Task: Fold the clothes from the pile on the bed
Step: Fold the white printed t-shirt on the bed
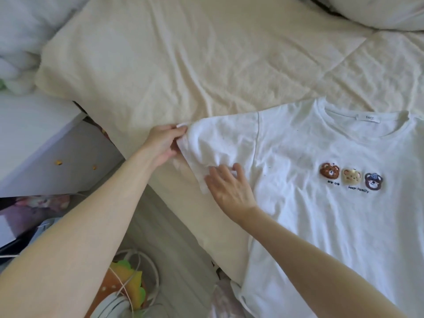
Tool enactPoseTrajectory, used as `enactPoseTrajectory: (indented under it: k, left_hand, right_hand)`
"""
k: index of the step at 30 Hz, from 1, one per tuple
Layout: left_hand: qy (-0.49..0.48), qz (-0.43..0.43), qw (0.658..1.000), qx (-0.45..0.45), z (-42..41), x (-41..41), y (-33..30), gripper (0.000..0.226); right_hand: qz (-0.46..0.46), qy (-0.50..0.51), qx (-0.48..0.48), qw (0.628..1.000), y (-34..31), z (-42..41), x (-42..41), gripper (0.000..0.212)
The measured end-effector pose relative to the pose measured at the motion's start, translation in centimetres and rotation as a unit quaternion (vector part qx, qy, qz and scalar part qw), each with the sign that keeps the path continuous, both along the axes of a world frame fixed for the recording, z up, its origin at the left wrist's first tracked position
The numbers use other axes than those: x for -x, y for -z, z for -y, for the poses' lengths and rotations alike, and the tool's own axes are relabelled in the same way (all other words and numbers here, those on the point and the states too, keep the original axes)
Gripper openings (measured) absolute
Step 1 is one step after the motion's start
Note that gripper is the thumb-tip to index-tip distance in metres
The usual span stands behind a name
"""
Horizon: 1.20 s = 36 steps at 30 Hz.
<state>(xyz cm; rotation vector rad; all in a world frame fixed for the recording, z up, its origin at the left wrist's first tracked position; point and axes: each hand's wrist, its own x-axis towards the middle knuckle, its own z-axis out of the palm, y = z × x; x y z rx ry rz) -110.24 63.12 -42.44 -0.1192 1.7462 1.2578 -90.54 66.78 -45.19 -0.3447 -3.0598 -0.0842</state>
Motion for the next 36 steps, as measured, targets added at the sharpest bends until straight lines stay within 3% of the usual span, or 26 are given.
enactPoseTrajectory:
  k: [5,9,13,16,19,20,23,26,28,30,31,34,36]
  left_hand:
    - [0.036,-0.144,0.988,-0.035,-0.8,1.7,-2.7,0.009]
    - [0.092,-0.276,0.956,-0.040,-1.0,2.1,-3.8,0.007]
    - [0.095,-0.349,0.932,0.007,-1.1,3.3,-2.8,0.012]
    - [0.095,-0.360,0.925,0.078,-0.1,4.2,-0.5,0.018]
    - [0.091,-0.328,0.923,0.181,1.3,3.7,2.0,0.019]
    - [0.086,-0.328,0.917,0.209,1.6,3.3,2.4,0.021]
    - [0.145,-0.450,0.859,0.196,2.0,1.3,1.8,0.030]
    - [0.258,-0.606,0.746,0.100,2.3,-3.7,0.4,0.038]
    - [0.324,-0.624,0.710,0.045,3.2,-8.9,0.2,0.037]
    - [0.365,-0.580,0.728,0.027,4.7,-14.2,0.6,0.031]
    - [0.367,-0.539,0.757,0.034,5.7,-16.7,0.9,0.027]
    - [0.284,-0.294,0.908,0.094,8.2,-22.7,1.8,0.020]
    - [0.261,-0.162,0.943,0.130,9.1,-25.8,2.2,0.017]
  right_hand:
    - [-0.174,0.079,0.131,0.973,-1.8,2.3,0.1,0.012]
    - [-0.231,0.101,0.240,0.938,-3.9,5.0,-0.7,0.013]
    - [-0.249,0.079,0.248,0.933,-3.9,5.4,0.1,0.019]
    - [-0.193,0.053,0.262,0.944,-2.5,5.7,0.3,0.025]
    - [0.000,0.028,0.313,0.949,-1.0,5.4,-0.5,0.015]
    - [0.048,0.015,0.327,0.944,-0.7,5.3,-1.1,0.021]
    - [0.004,0.030,0.292,0.956,-0.9,4.8,-3.0,0.032]
    - [-0.057,0.102,0.258,0.959,-1.3,3.5,-5.6,0.031]
    - [-0.045,0.173,0.239,0.954,-1.3,2.2,-8.3,0.032]
    - [-0.013,0.230,0.230,0.945,-1.4,1.2,-11.8,0.040]
    - [0.002,0.250,0.229,0.941,-1.5,0.8,-13.7,0.043]
    - [0.030,0.303,0.221,0.926,-1.7,0.3,-19.9,0.051]
    - [0.047,0.343,0.223,0.911,-2.0,0.2,-24.3,0.052]
